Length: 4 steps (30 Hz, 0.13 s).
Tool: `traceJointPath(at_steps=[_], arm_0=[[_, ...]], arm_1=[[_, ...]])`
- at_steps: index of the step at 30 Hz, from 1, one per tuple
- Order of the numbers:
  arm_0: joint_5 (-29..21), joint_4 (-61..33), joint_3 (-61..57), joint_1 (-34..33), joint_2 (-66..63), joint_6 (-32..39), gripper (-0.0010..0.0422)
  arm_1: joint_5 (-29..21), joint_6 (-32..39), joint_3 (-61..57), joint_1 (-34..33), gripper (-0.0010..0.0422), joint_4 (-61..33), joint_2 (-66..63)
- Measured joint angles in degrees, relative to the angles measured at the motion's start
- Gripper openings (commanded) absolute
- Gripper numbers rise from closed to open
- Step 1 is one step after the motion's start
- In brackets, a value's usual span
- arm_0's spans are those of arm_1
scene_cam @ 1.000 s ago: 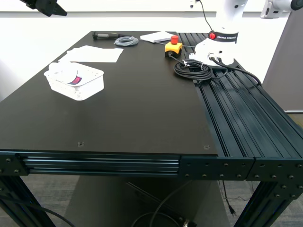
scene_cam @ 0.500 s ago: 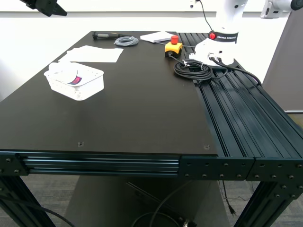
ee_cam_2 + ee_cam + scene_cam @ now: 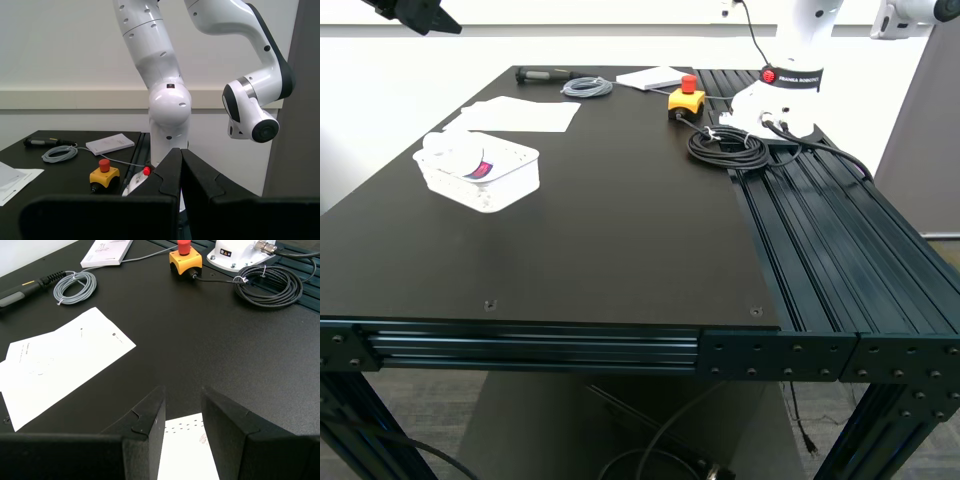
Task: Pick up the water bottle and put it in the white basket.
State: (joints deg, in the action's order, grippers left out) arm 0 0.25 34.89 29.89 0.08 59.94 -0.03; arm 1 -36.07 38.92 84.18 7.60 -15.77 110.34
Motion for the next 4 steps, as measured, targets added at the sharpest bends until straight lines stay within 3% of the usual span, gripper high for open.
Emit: traceJointPath(at_steps=[4], arm_0=[[0.0, 0.0, 0.0, 0.0, 0.0, 0.0, 0.0001]], arm_1=[[0.0, 0.0, 0.0, 0.0, 0.0091, 0.0, 0.0]])
